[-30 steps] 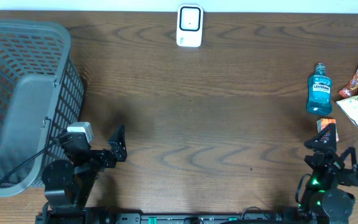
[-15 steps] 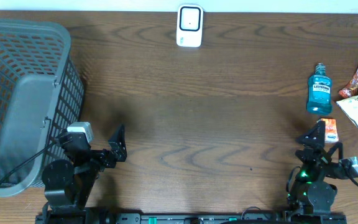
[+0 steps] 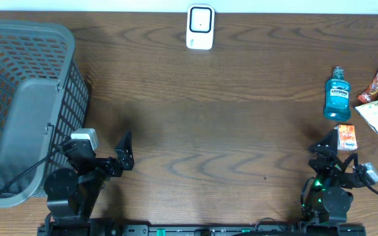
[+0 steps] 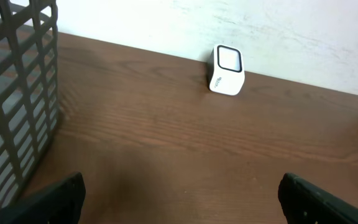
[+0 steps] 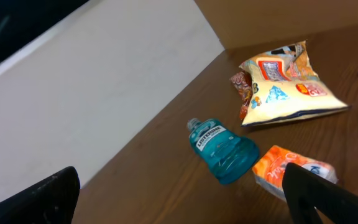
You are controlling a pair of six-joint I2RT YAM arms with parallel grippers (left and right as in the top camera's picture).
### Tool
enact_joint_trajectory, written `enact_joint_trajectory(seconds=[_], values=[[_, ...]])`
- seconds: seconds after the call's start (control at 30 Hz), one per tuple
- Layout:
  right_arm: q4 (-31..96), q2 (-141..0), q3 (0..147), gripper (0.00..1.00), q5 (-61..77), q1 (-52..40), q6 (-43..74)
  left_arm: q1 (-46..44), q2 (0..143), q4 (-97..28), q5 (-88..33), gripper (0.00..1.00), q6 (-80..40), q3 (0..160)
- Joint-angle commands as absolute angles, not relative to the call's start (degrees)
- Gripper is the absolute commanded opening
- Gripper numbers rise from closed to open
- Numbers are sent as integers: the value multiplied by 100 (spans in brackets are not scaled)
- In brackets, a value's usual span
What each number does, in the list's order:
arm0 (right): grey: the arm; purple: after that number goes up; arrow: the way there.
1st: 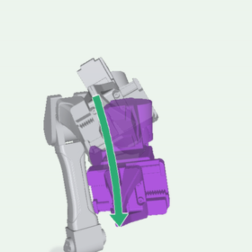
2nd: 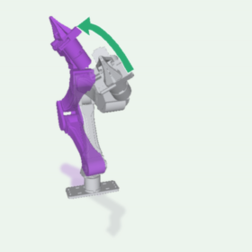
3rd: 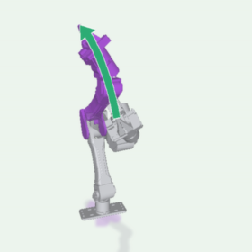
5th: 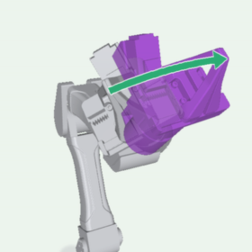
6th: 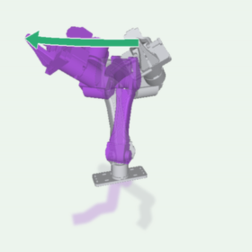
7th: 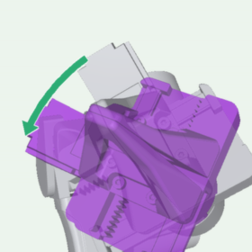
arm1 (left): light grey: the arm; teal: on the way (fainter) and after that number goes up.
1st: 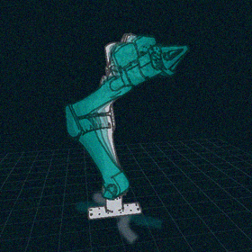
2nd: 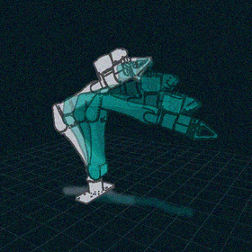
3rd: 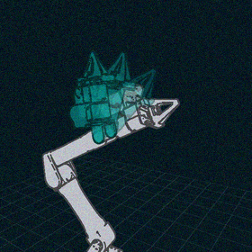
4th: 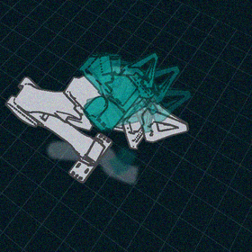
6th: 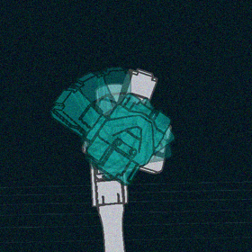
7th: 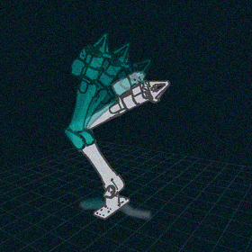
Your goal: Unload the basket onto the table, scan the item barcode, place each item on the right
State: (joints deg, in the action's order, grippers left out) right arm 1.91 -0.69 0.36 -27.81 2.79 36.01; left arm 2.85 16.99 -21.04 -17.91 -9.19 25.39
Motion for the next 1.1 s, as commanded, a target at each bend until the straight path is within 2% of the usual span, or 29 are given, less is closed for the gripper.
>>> enact_joint_trajectory(seconds=[0.0, 0.2, 0.4, 0.6, 1.07], values=[[213, -30, 32, 99, -2488, 292, 2742, 272, 1680, -2097, -1844, 99, -932, 2534], [263, -32, 32, 99, -1625, 292, 1249, 272, 1680, -2097, -1844, 99, -932, 2534], [283, -30, 32, 99, -1426, 292, 1133, 272, 1680, -2097, -1844, 99, -932, 2534], [375, -30, 32, 99, -580, 292, 502, 272, 1680, -2097, -1844, 99, -932, 2534], [388, -30, 32, 99, -517, 292, 506, 272, 1680, -2097, -1844, 99, -932, 2534]])
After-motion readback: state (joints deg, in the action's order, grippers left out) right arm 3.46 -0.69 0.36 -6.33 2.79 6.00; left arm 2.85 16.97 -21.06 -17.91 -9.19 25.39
